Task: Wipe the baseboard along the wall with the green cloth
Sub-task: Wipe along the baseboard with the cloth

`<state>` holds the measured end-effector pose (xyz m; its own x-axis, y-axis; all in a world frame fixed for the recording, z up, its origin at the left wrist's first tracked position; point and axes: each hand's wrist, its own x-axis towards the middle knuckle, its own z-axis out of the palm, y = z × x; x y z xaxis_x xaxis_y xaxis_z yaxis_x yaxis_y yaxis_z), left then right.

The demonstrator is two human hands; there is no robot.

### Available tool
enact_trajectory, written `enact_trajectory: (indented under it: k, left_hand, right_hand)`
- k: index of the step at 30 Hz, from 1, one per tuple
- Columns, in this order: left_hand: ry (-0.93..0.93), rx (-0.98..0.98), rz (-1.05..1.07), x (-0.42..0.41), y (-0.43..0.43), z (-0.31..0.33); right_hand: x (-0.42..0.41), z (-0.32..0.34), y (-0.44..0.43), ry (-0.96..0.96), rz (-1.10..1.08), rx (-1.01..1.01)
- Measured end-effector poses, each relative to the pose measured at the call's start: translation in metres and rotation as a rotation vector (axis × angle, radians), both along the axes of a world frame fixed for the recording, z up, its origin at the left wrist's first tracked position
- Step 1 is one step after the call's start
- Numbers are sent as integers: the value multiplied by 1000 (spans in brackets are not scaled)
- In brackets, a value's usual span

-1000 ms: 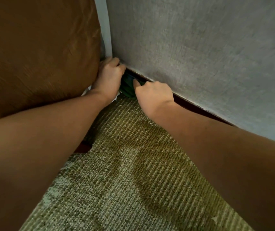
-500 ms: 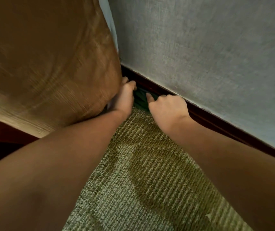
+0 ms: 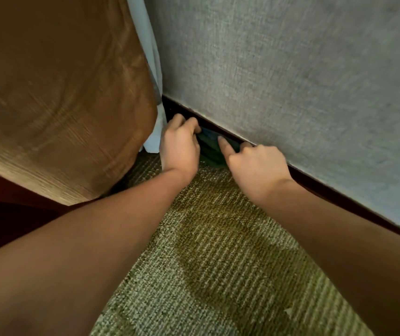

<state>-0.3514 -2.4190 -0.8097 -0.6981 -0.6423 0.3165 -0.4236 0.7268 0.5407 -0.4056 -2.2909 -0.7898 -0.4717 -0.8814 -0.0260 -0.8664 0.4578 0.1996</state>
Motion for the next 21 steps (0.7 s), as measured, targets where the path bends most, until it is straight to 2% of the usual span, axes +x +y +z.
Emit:
enact_trajectory:
  k: [6,21]
  left_hand:
    - [-92,-15,-56,1,23,-2]
    - [-137,-140,-194,4,50,8]
  right_hand:
    - [3,-2,27,7,-44,9]
    - [4,4,63,-47,-144,21]
